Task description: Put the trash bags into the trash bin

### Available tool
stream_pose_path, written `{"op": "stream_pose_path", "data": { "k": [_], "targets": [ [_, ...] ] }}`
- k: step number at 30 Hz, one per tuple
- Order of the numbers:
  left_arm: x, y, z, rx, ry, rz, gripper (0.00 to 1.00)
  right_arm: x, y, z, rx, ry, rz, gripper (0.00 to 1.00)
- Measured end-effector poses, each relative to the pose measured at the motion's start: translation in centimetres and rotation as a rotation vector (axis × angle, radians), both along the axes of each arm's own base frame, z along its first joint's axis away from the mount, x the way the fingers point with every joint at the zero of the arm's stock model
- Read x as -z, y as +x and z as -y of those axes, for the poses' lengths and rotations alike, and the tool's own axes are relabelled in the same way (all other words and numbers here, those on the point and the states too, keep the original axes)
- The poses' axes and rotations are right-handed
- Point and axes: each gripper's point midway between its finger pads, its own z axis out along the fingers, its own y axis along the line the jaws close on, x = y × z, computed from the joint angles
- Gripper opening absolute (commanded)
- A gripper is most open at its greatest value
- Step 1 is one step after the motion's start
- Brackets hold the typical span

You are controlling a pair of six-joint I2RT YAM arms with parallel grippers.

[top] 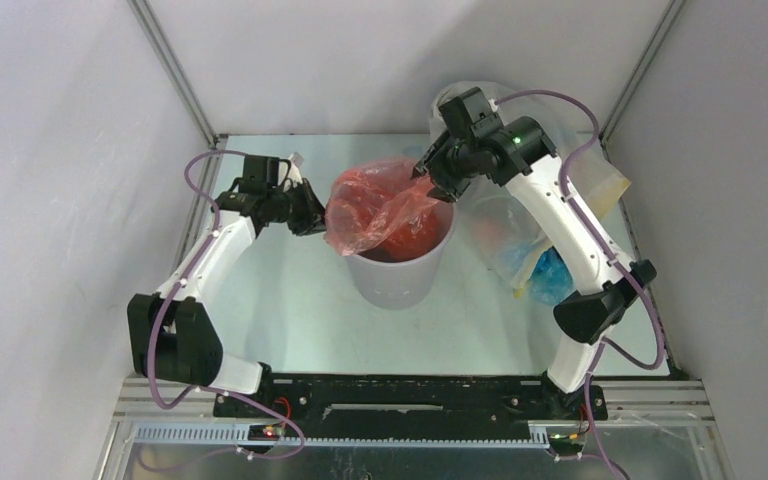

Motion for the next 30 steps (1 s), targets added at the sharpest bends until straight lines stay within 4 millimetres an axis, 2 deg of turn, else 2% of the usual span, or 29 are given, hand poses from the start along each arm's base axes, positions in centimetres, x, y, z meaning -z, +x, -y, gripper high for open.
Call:
{"op": "stream_pose_path", "data": {
  "k": [3, 7, 12, 13, 15, 18, 20, 22, 27, 30],
  "targets": [
    [0.0, 0.0, -0.1, -0.003, 0.002, 0.002, 0.09, 0.8, 0.6, 0.1, 0.009, -0.011, -0.016, 0.49],
    [-0.1, 0.0, -0.1, -0.004, 0.003, 0.005, 0.09, 1.4, 1.0, 0.1, 0.015, -0.021, -0.028, 0.4],
    [0.2, 0.0, -0.1, -0.004, 0.004, 0.002, 0.09, 1.7, 1.2, 0.4, 0.012, -0.031, -0.03, 0.18],
    [0.4, -0.1, -0.1, -0.005, 0.005, -0.003, 0.09, 1.7, 1.3, 0.4, 0.011, -0.033, -0.028, 0.17],
    [0.6, -0.2, -0.1, -0.004, 0.005, -0.008, 0.09, 1.8, 1.3, 0.5, 0.004, -0.038, -0.024, 0.21],
    [0.7, -0.2, -0.1, -0.005, 0.006, -0.01, 0.09, 1.8, 1.4, 0.6, 0.001, -0.039, -0.025, 0.41],
    [0.6, -0.2, -0.1, -0.004, 0.005, -0.008, 0.09, 1.9, 1.4, 0.6, -0.006, -0.041, -0.025, 0.44],
    [0.6, -0.1, -0.1, -0.004, 0.005, -0.004, 0.09, 1.9, 1.4, 0.7, -0.011, -0.044, -0.022, 0.43],
    [0.5, 0.0, -0.1, -0.005, 0.004, 0.003, 0.09, 2.1, 1.4, 0.6, -0.019, -0.05, -0.024, 0.25],
    [0.5, 0.0, -0.1, -0.005, 0.004, 0.004, 0.09, 2.3, 1.5, 0.5, -0.028, -0.054, -0.025, 0.01]
  ]
}}
